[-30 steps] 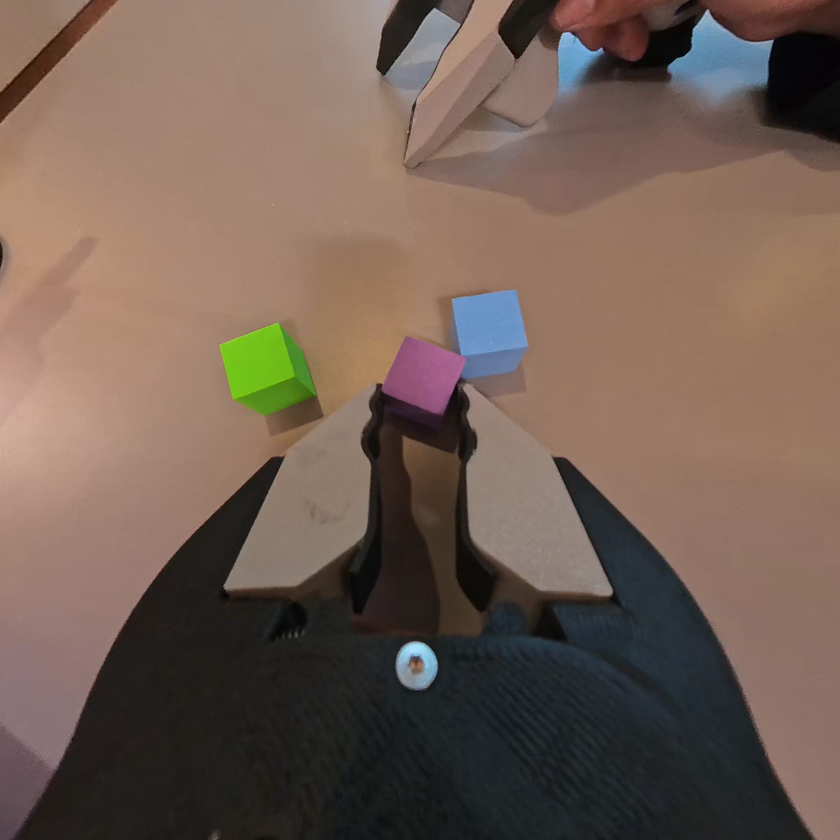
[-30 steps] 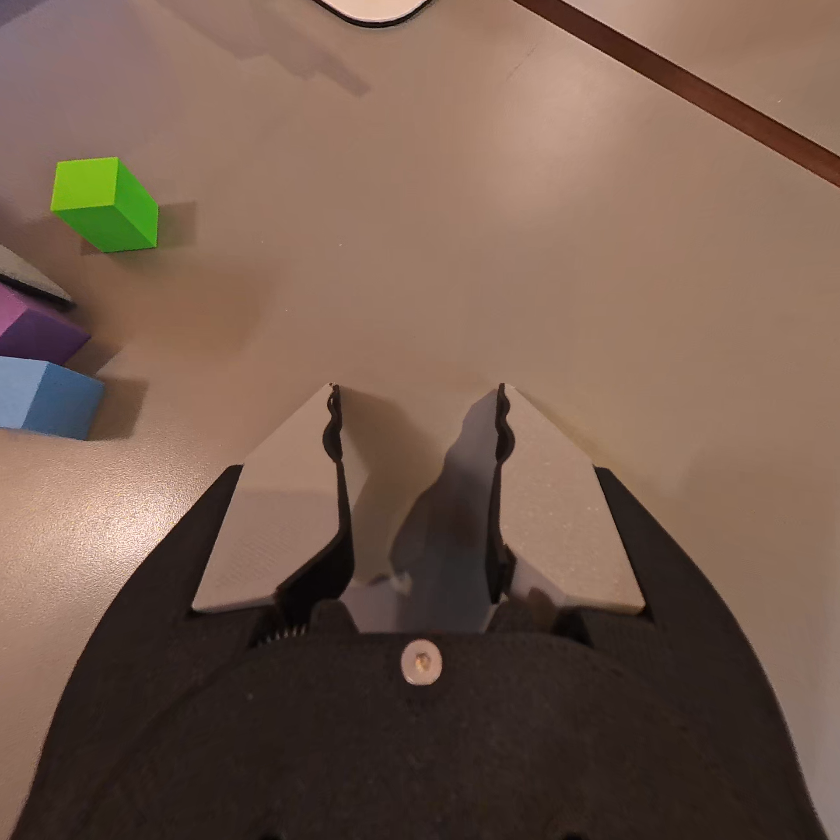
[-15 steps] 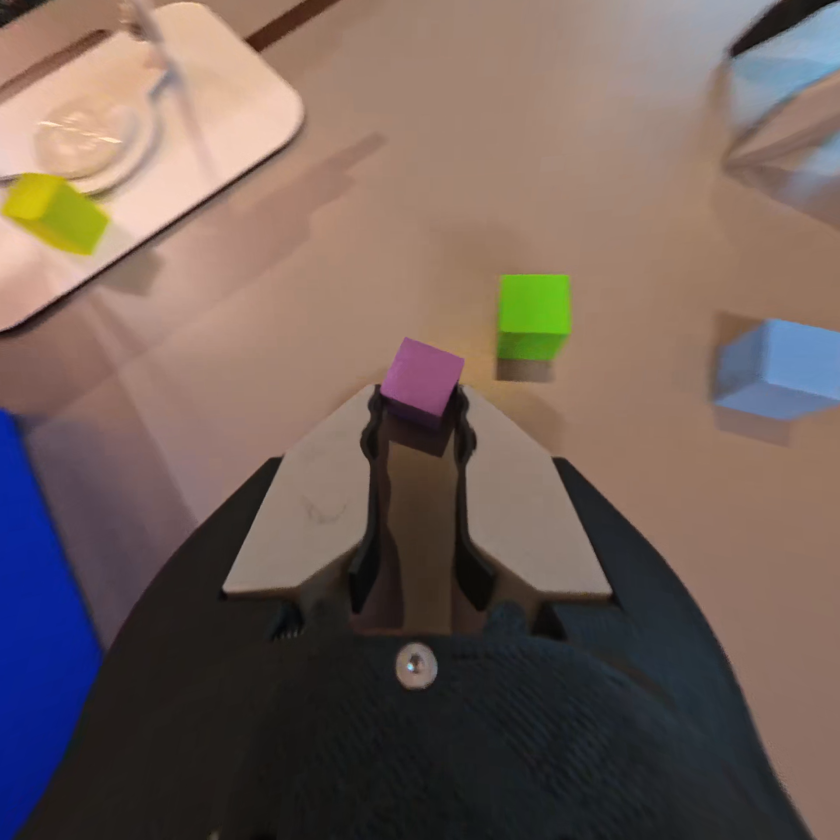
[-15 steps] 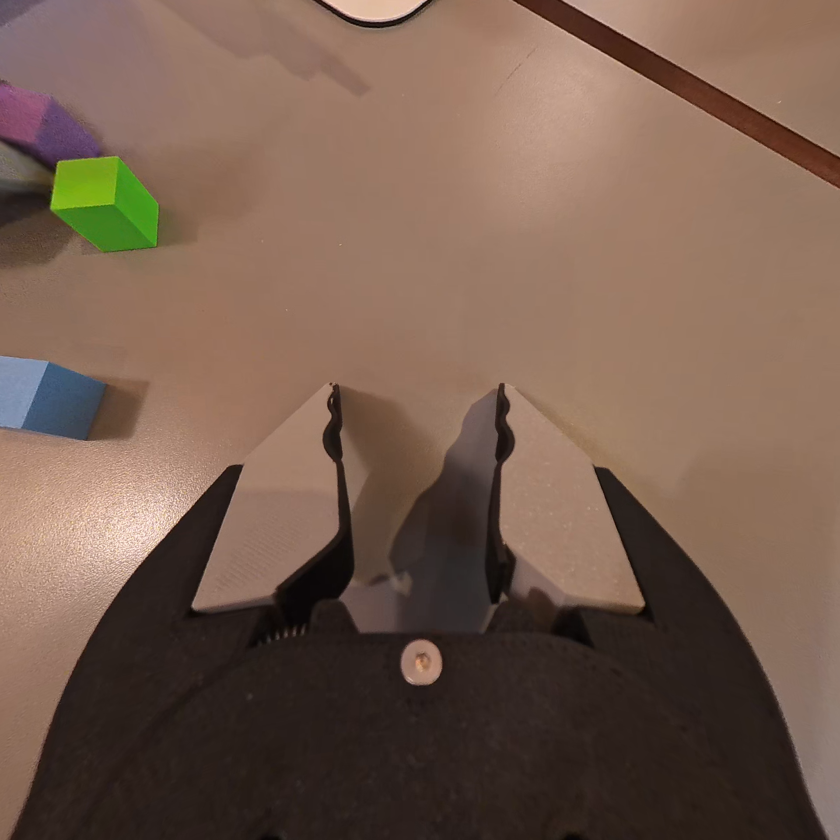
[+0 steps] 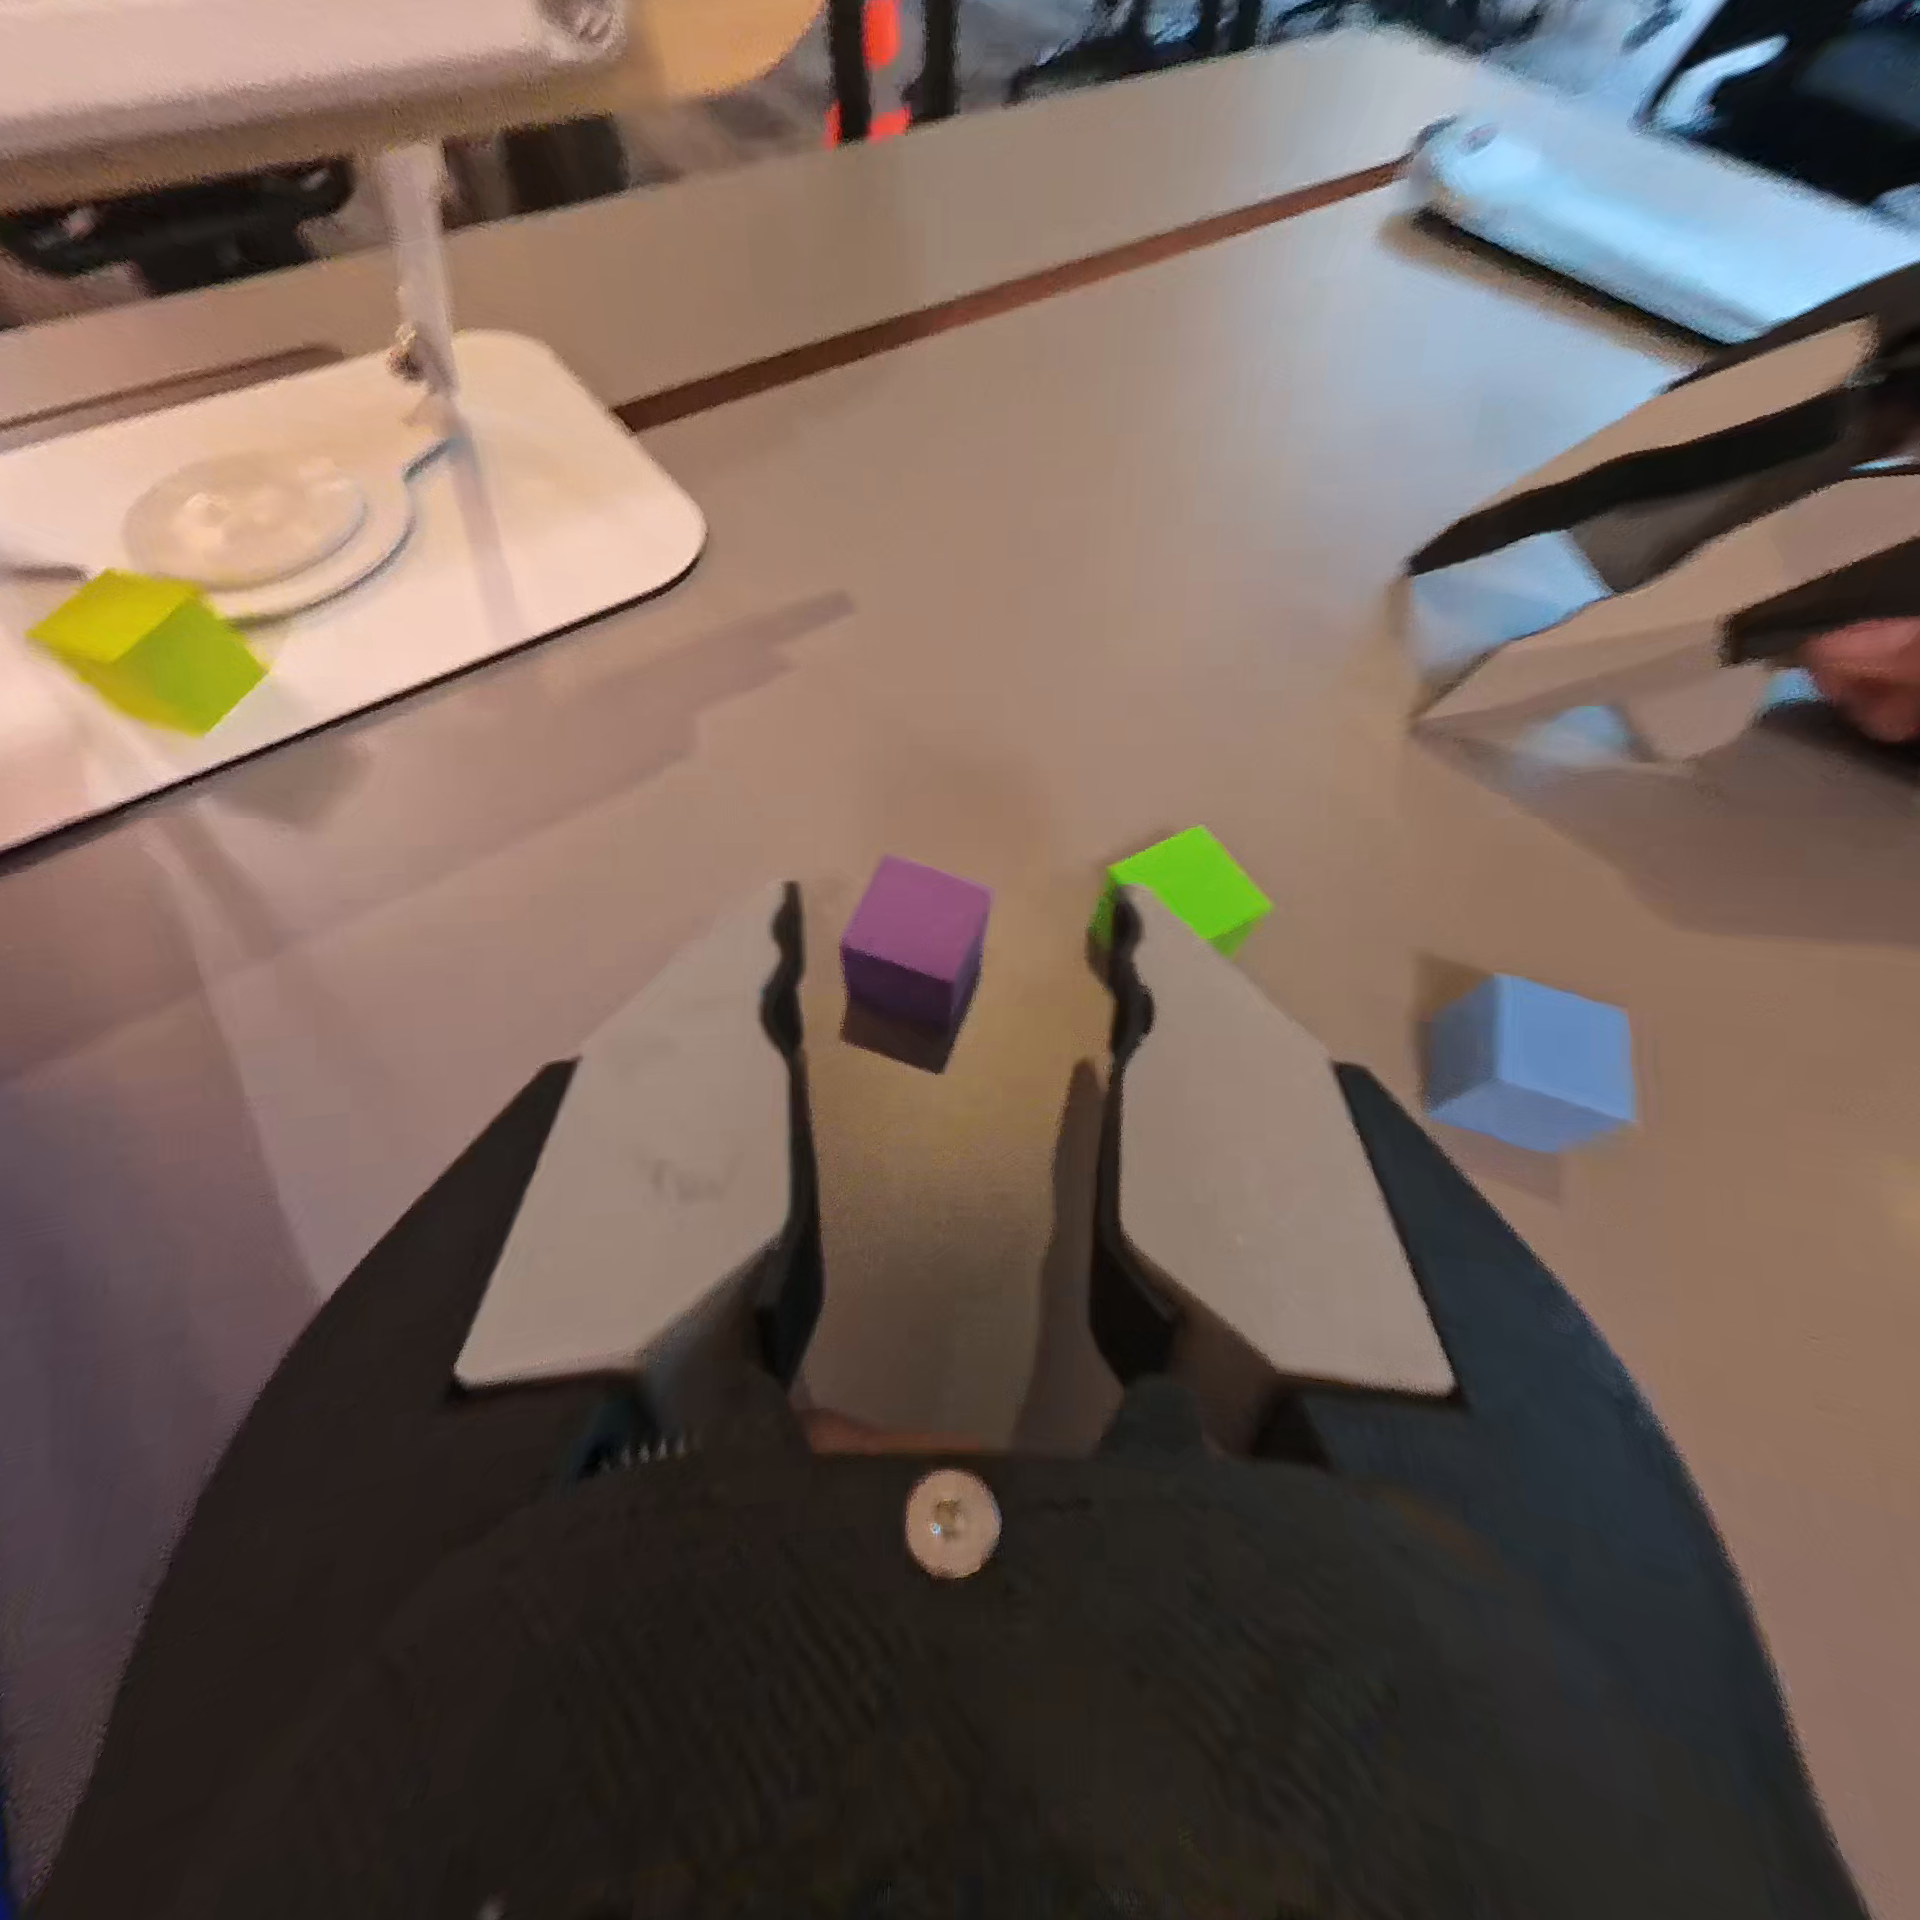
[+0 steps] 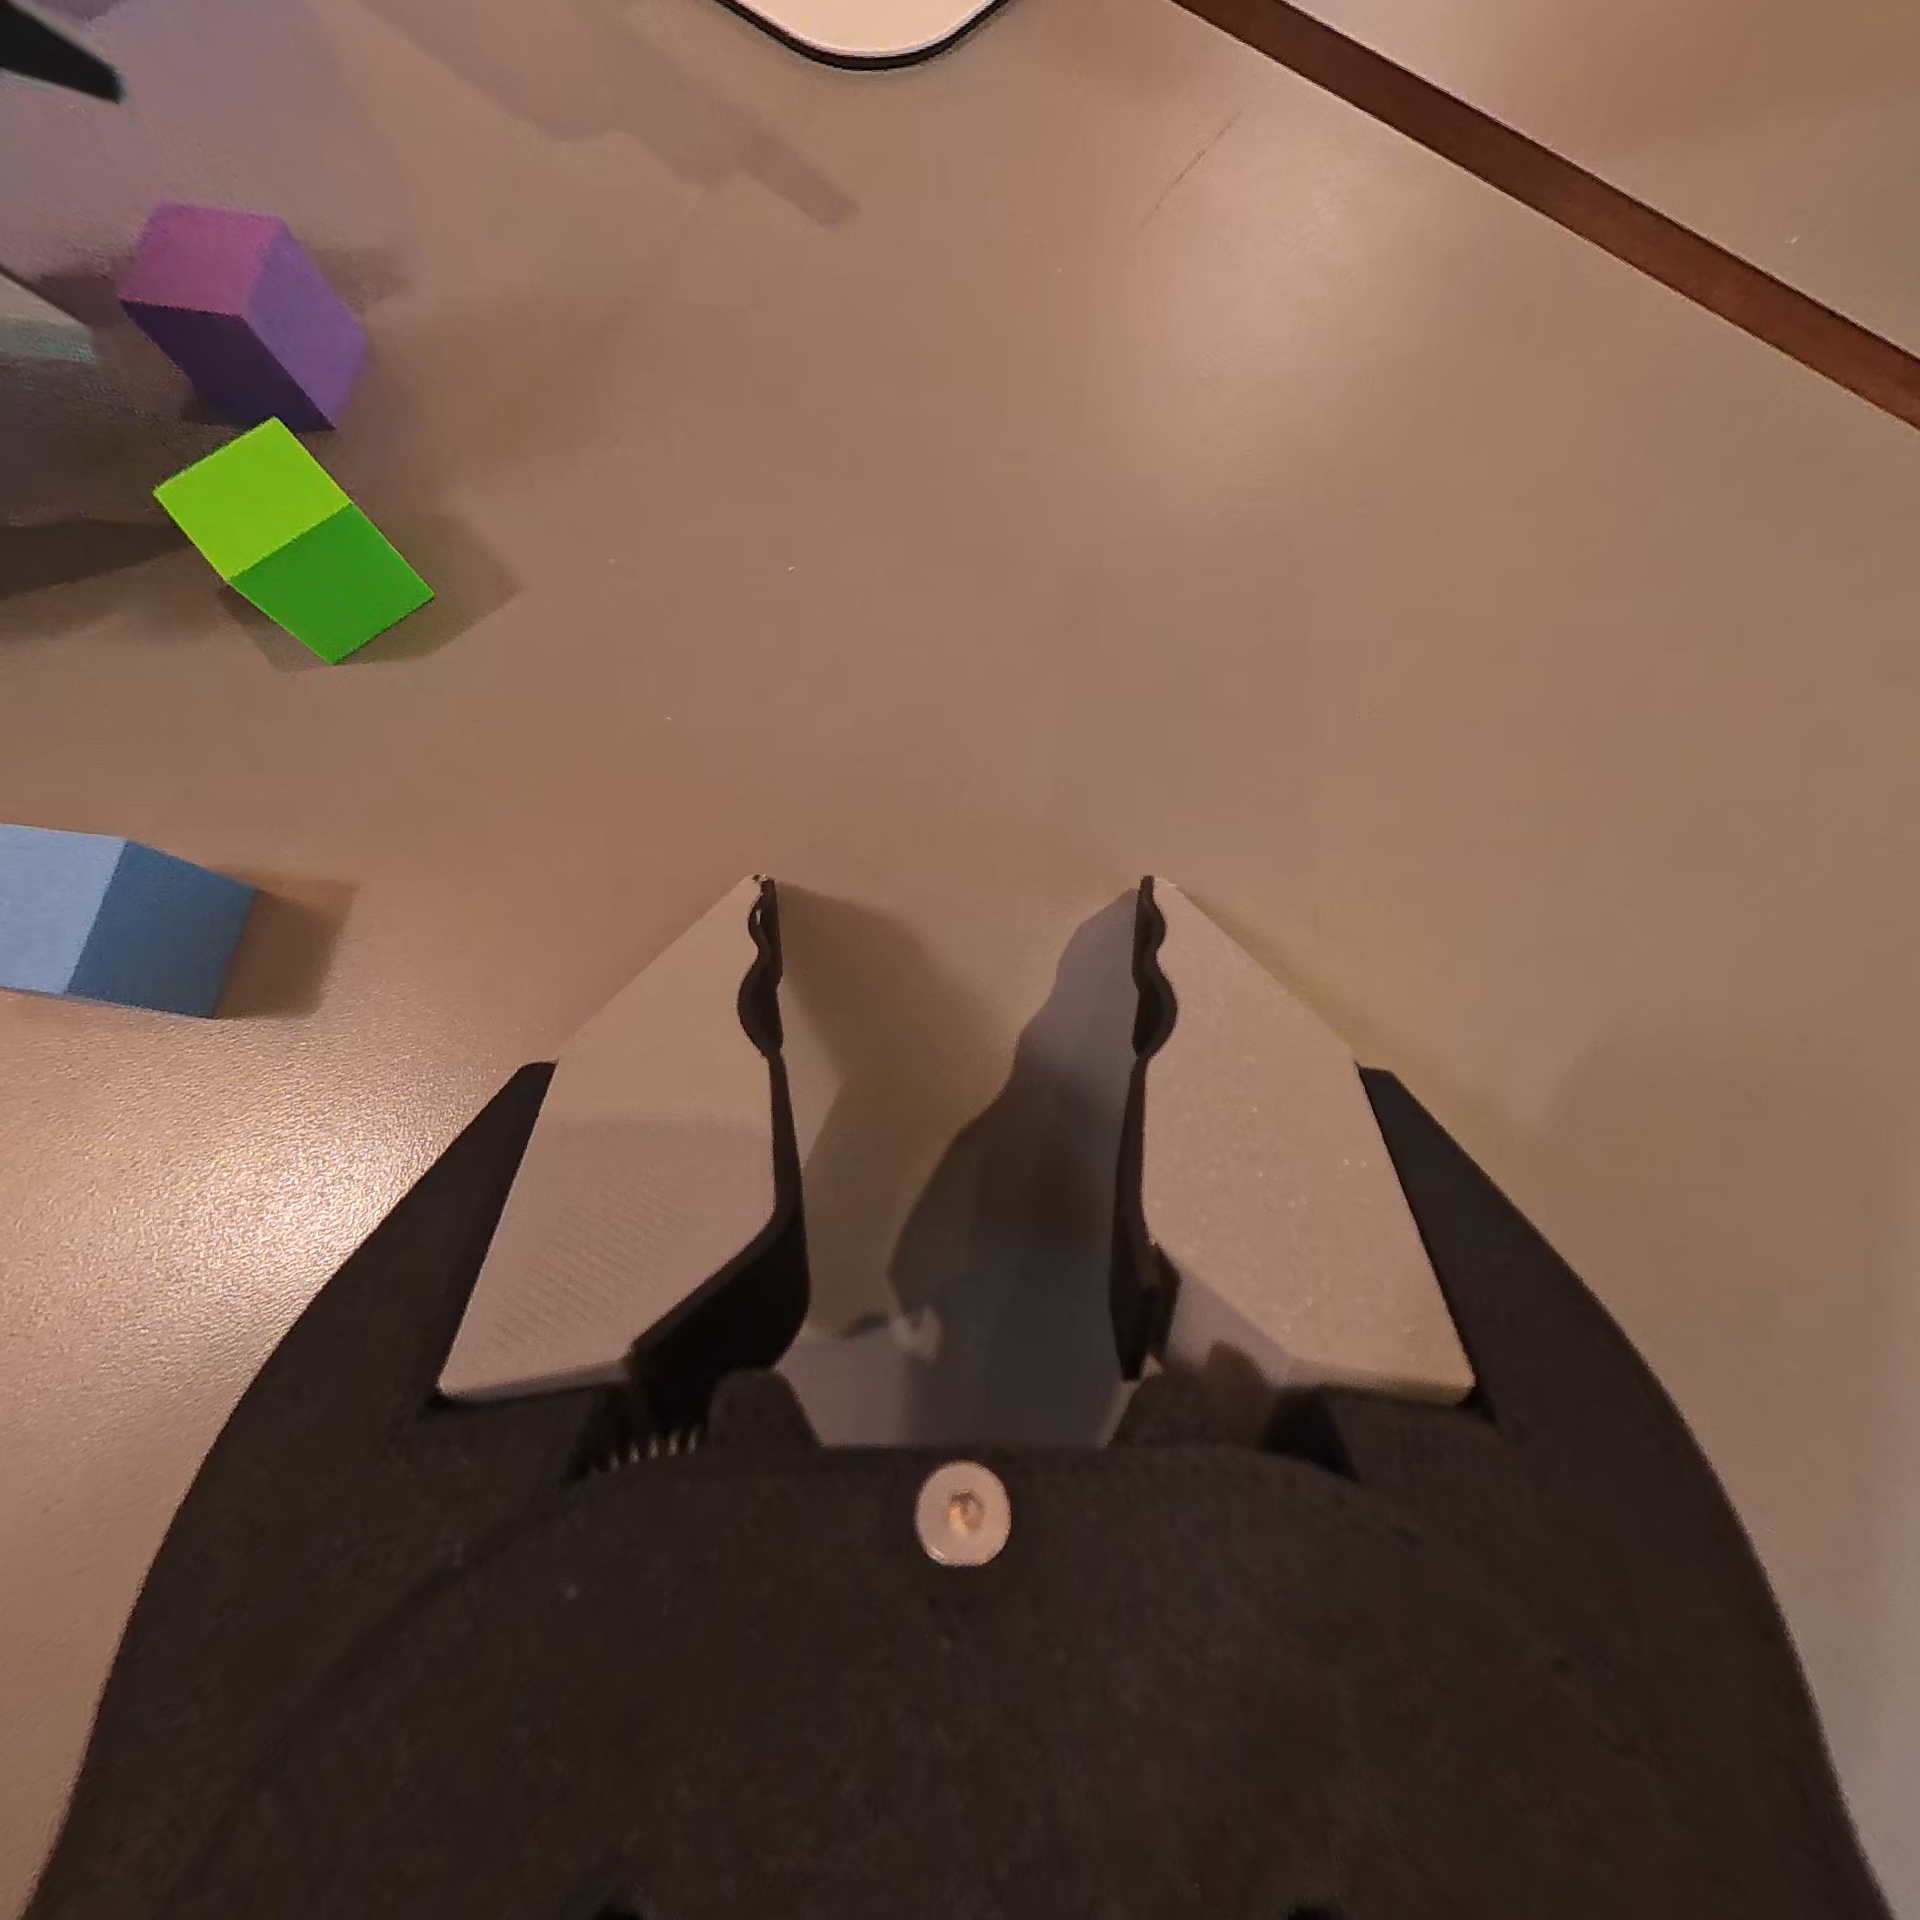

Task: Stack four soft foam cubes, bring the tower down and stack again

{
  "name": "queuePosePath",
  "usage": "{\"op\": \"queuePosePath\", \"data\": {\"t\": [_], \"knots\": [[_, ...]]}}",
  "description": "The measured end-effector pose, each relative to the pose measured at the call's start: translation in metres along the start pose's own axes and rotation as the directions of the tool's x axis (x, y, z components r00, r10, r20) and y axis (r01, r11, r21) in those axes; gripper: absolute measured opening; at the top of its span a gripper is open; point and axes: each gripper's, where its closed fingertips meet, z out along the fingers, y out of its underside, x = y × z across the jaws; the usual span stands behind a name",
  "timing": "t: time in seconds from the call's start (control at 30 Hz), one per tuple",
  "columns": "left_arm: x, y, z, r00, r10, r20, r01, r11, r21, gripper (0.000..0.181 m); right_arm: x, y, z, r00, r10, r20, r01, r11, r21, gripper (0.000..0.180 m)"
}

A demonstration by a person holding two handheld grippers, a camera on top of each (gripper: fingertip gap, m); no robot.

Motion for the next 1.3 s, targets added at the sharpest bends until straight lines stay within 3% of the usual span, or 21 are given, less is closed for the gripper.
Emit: {"op": "queuePosePath", "data": {"t": [0.1,0.37,0.4,0.47,1.3], "knots": [[0.022,-0.005,-0.004,0.992,0.101,-0.076,-0.098,0.994,0.050,0.024,0.000,0.000,0.000,1.000,-0.002,0.002,0.002,1.000,0.000,0.066],[0.050,0.022,0.024,0.958,0.278,-0.066,-0.285,0.945,-0.159,0.059,-0.002,0.000,0.000,1.000,-0.007,0.007,0.007,1.000,0.000,0.066],[0.049,0.026,0.028,0.956,0.287,-0.056,-0.292,0.936,-0.195,0.057,-0.003,-0.001,0.001,1.000,-0.007,0.007,0.007,1.000,0.000,0.066],[0.047,0.027,0.031,0.953,0.300,-0.036,-0.301,0.929,-0.214,0.034,-0.003,-0.001,0.001,1.000,-0.008,0.008,0.008,1.000,0.000,0.066],[0.053,0.034,0.020,0.943,0.321,-0.084,-0.332,0.920,-0.208,0.031,-0.006,-0.001,0.002,1.000,-0.010,0.010,0.010,1.000,0.001,0.066]]}}
